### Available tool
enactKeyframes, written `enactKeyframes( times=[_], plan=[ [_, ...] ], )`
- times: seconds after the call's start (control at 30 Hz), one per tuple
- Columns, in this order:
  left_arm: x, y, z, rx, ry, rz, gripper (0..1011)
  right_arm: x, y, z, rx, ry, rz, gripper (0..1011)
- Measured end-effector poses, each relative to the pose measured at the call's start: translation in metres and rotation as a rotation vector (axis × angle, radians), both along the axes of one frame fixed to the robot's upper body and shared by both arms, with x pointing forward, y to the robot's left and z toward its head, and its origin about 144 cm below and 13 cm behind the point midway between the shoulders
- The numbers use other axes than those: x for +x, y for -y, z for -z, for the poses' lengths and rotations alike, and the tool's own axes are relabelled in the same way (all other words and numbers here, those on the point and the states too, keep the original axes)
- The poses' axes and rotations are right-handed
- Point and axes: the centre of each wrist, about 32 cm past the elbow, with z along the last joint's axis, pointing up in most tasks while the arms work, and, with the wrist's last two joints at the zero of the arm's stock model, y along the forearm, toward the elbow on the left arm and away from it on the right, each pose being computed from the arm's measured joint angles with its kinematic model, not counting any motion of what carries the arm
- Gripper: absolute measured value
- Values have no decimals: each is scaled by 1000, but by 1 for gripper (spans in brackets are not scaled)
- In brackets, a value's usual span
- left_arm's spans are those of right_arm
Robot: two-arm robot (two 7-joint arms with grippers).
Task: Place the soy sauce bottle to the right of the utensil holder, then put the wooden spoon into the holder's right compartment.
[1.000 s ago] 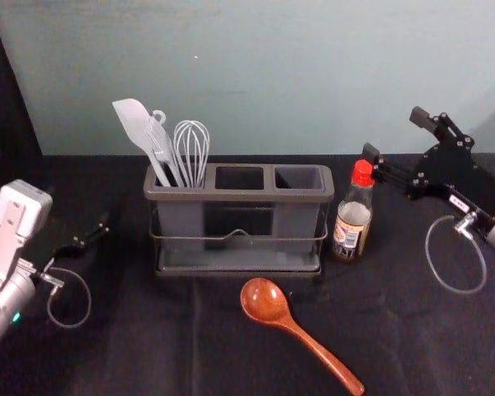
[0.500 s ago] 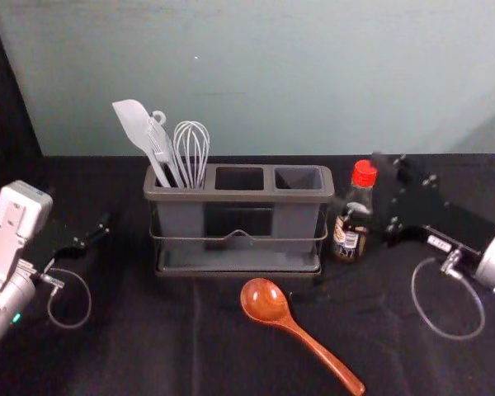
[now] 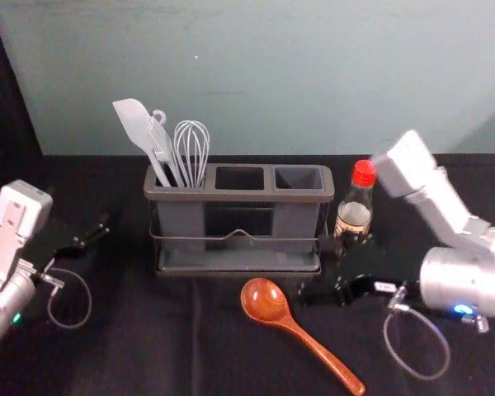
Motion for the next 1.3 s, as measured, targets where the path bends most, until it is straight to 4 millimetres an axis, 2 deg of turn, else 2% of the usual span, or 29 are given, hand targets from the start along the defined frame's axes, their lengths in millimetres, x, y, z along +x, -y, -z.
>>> enactKeyframes(
  times=[0.23,0.63,1.0,1.3],
  plan=[
    [0,0,0,0,0,0,1011,13,-23,5,-112,-120,8,1000],
    [0,0,0,0,0,0,1011,34,-50,19,-207,-173,3,1000],
    [0,0,0,0,0,0,1011,53,-64,33,-239,-213,-2,1000],
    [0,0,0,0,0,0,1011,60,-70,41,-243,-228,-4,1000]
  ],
)
